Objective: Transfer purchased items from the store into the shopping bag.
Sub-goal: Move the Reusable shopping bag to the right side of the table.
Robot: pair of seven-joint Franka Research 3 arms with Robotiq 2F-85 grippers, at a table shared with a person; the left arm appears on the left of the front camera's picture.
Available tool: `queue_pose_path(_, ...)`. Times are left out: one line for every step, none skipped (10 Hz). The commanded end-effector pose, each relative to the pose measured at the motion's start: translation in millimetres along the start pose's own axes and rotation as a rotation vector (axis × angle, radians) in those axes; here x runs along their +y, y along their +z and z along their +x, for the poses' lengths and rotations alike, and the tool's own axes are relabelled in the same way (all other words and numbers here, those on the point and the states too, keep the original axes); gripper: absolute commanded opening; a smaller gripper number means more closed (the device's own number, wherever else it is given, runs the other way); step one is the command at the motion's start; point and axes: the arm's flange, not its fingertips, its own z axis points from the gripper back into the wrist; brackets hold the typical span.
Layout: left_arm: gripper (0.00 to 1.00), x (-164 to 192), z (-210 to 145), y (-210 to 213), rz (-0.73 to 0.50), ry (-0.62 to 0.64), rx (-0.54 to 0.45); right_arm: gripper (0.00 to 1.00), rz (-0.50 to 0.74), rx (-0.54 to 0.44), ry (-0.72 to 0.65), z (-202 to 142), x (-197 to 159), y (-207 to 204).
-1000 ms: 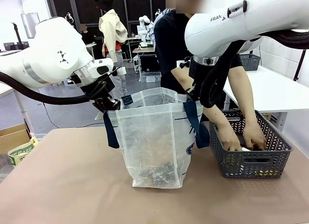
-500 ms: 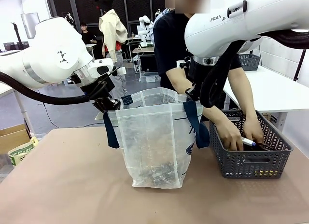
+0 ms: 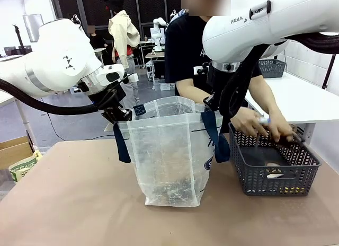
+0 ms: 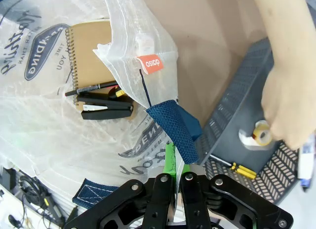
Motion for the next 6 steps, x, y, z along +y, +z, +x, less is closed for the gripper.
queue_pose_path(0.0,0.7,-1.1,0.4,0.002,0.009,-0.002,0.0,-0.001,0.0,0.001,-0.2,-0.5,0.3)
queue_pose_path(0.0,0.7,-1.1,0.4,0.002,0.009,-0.002,0.0,-0.001,0.0,0.001,-0.2,-0.5,0.3)
queue_pose_path(0.0,0.7,-1.1,0.4,0.002,0.009,-0.002,0.0,-0.001,0.0,0.001,-0.2,-0.5,0.3)
queue_pose_path(0.0,0.7,-1.1,0.4,0.002,0.009,-0.002,0.0,-0.001,0.0,0.001,-0.2,-0.5,0.3)
queue_pose_path(0.0,0.7,-1.1,0.4,0.002,0.009,-0.002,0.0,-0.001,0.0,0.001,-0.2,-0.5,0.3)
queue_pose_path(0.0,0.7,-1.1,0.4,0.002,0.009,-0.002,0.0,-0.001,0.0,0.001,-0.2,-0.5,0.3)
